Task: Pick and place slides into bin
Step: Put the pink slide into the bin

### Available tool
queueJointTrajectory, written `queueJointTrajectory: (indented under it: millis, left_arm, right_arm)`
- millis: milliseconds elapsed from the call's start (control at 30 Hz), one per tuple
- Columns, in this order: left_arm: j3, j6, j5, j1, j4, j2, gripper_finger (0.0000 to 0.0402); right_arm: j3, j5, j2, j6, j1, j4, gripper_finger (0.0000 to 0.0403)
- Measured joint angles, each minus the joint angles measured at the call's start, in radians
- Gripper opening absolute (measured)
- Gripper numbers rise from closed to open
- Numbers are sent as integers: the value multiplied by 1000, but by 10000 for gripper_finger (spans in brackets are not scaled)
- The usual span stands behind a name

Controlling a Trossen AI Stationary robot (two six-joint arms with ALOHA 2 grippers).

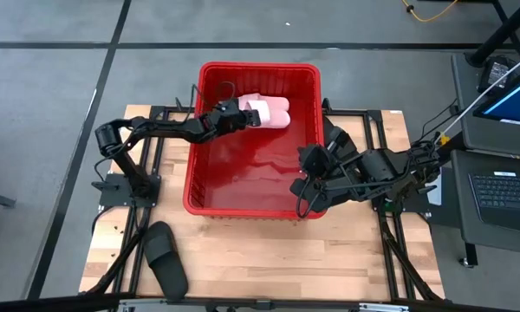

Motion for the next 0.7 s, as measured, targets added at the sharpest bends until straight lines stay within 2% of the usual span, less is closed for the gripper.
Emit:
queueJointTrajectory:
  millis: [333,433,700]
  left_arm:
    - [1,-110,-28,-28,70,109,4]
    - [1,-109,-27,-37,119,111,4]
    - [1,-110,-64,-52,115,108,4]
  right_arm:
    - [0,0,0,1,0,0,4]
    - [0,0,0,1,0,0,4]
    - [0,0,0,0,0,0,4]
